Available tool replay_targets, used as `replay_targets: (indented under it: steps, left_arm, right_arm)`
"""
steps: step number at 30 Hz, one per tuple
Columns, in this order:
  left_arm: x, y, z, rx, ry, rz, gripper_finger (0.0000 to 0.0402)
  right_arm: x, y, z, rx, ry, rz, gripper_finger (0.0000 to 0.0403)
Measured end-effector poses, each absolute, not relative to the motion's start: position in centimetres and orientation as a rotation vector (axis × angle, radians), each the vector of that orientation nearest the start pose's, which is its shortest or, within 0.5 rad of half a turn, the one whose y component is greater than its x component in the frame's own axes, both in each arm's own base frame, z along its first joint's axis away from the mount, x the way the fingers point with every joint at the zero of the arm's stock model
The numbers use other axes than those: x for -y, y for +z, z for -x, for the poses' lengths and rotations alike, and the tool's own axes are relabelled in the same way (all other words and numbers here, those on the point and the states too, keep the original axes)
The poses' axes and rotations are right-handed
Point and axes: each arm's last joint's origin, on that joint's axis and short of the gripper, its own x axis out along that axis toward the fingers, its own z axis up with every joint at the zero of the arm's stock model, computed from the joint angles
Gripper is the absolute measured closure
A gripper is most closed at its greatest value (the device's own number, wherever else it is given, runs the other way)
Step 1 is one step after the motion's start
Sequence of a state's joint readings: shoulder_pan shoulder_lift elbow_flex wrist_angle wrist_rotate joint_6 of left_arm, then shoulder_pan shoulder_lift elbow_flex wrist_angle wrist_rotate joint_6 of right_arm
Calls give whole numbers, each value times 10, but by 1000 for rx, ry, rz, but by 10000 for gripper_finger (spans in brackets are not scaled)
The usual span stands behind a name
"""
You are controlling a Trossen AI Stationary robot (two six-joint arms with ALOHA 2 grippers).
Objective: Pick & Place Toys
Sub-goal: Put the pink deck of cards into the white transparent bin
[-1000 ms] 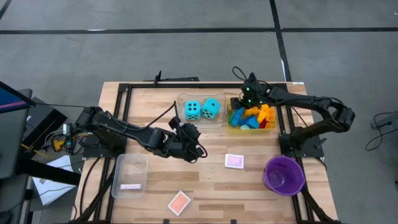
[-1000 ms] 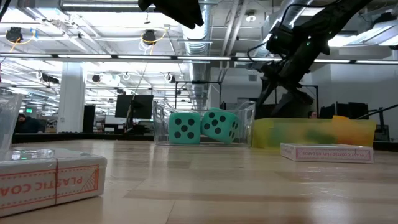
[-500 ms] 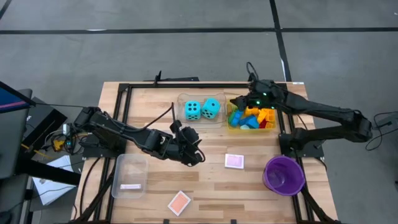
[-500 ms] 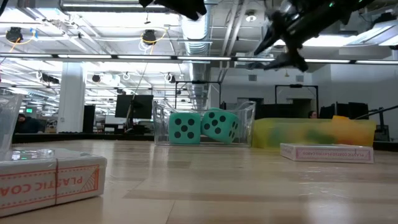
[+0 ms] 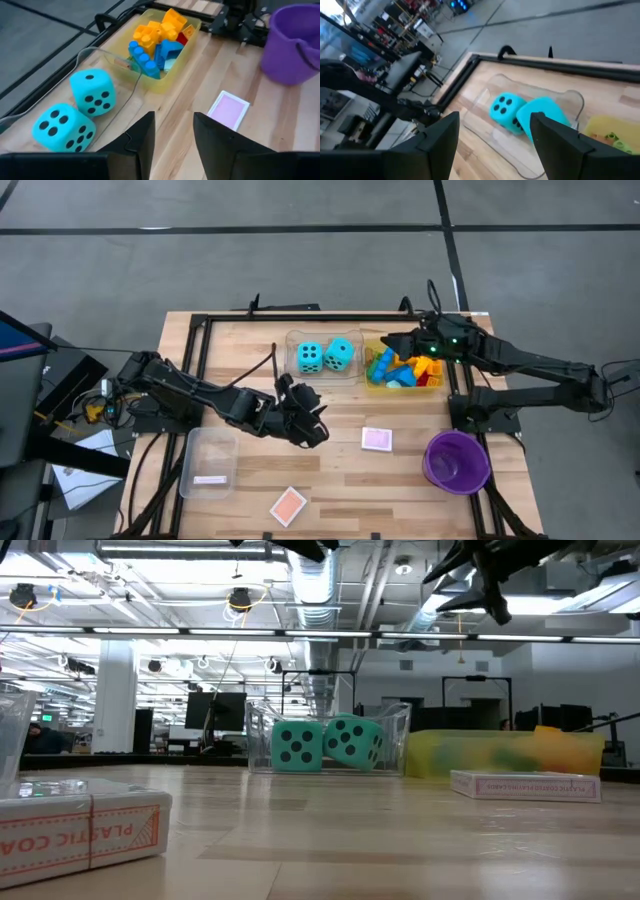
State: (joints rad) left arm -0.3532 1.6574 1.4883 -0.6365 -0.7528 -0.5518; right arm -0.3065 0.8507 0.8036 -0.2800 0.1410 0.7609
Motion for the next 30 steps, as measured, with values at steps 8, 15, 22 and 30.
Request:
replay_targets:
  steps: [8,15,22,30]
  left_arm:
    - [112,332,-333,-536,474,62,199]
    - [113,339,-329,-526,454,35,125]
    - [113,338,-329,-534,451,17,92]
    - [111,334,-325,-586,469,-27,89]
  right_arm:
    - [42,331,-168,-77,-451,-783,167]
    - [10,349,-177,8,-136,-818,140]
    - [-12,386,-172,323,140,-798,92]
    - [-15,383,-172,269,144,-797,7]
